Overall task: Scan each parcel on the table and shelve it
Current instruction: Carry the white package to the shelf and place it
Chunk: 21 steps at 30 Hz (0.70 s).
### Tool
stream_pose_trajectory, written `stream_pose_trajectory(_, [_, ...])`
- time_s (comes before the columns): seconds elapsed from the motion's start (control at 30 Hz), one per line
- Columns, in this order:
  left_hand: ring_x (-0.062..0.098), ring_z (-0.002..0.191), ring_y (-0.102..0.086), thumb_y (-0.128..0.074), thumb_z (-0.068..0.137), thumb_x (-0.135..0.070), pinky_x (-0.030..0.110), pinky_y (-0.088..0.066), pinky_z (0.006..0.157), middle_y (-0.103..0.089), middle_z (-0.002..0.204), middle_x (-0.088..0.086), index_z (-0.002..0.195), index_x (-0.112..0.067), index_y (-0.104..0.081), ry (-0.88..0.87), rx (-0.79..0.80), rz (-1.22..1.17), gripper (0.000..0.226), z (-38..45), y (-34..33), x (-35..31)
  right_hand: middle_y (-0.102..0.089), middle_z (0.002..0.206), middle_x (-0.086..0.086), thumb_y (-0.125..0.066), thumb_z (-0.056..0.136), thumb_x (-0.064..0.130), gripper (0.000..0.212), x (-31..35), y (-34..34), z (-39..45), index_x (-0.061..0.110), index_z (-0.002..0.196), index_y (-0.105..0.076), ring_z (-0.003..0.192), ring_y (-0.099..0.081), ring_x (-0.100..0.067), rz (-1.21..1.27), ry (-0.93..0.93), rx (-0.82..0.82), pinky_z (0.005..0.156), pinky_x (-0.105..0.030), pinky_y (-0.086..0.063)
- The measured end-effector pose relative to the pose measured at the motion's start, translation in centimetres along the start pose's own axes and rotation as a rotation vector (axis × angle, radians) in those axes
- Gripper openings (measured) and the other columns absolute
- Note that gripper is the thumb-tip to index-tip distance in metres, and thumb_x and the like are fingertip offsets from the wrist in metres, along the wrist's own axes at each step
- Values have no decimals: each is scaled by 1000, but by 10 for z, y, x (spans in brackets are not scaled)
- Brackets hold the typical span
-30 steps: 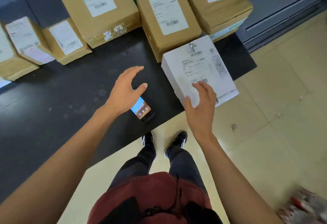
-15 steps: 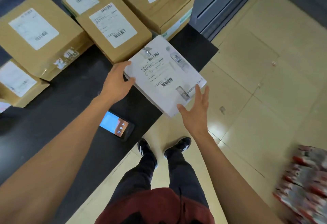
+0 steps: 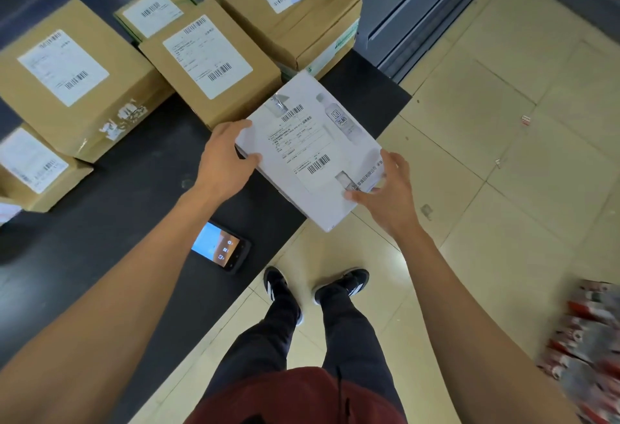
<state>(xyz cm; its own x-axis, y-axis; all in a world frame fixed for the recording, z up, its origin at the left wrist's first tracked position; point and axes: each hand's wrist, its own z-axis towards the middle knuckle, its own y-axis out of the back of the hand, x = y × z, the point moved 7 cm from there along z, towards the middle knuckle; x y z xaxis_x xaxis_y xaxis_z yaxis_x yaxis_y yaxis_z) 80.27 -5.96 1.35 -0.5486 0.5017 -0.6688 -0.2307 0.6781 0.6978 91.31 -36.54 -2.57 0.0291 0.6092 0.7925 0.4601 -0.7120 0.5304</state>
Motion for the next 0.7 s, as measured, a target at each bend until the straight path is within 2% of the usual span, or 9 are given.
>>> stream_pose_trajectory(0.1, [21, 133, -46, -79, 87, -23, 48, -49, 107, -41, 149, -2, 150, -24, -44, -34, 35, -17, 72, 2, -6, -12, -22, 145, 20, -90, 58, 47, 109, -9, 4, -7, 33, 151, -34, 110, -43, 23, 32, -9, -35, 86, -16, -47])
stream_pose_trajectory(0.2, [19, 135, -41, -82, 83, -23, 46, -49, 107, -37, 150, -2, 153, -24, -41, -52, 38, -27, 81, 5, -14, -25, -20, 144, 23, -93, 64, 37, 109, -13, 9, -11, 32, 153, -31, 108, -44, 21, 57, -32, -70, 84, -11, -44])
stream_pose_trajectory(0.3, [7, 132, -36, -84, 82, -27, 31, -38, 110, -33, 151, -3, 155, -25, -38, -67, 9, -21, 86, 7, -20, -42, -18, 137, 28, -93, 69, 31, 113, -13, 23, -13, 31, 158, -23, 106, -41, 27, 86, -52, -135, 77, -4, -43])
stream_pose_trajectory(0.4, [3, 127, -33, -85, 81, -27, 23, -33, 104, -31, 152, -2, 155, -27, -38, -88, -28, -37, 87, 10, -26, -67, -21, 142, 21, -93, 70, 33, 115, -14, 41, -14, 29, 160, -21, 102, -42, 26, 108, -89, -198, 72, -5, -42])
stream_pose_trajectory(0.5, [7, 130, -34, -85, 81, -24, 23, -34, 102, -31, 153, -1, 154, -29, -39, -106, -69, -53, 86, 13, -29, -101, -23, 141, 17, -94, 67, 33, 109, -14, 64, -14, 28, 156, -32, 108, -52, 4, 132, -94, -234, 77, -6, -44])
stream_pose_trajectory(0.57, [8, 132, -33, -85, 82, -24, 23, -35, 103, -30, 154, -2, 153, -29, -40, -142, -89, -59, 84, 15, -29, -129, -26, 139, 12, -95, 64, 32, 105, -12, 85, -14, 28, 152, -37, 107, -55, -8, 129, -74, -282, 82, -15, -47])
stream_pose_trajectory(0.63, [5, 129, -32, -85, 81, -25, 25, -36, 104, -31, 152, -6, 152, -30, -43, -179, -121, -81, 82, 17, -26, -159, -27, 137, 12, -95, 62, 37, 107, -8, 107, -14, 29, 151, -36, 106, -53, -11, 104, -58, -319, 82, -22, -46])
stream_pose_trajectory(0.7, [6, 130, -34, -85, 81, -27, 29, -37, 107, -33, 145, -11, 150, -34, -45, -206, -148, -112, 80, 18, -23, -190, -28, 134, 12, -94, 63, 40, 105, -4, 130, -15, 30, 150, -36, 115, -50, -14, 107, -44, -346, 86, -23, -44])
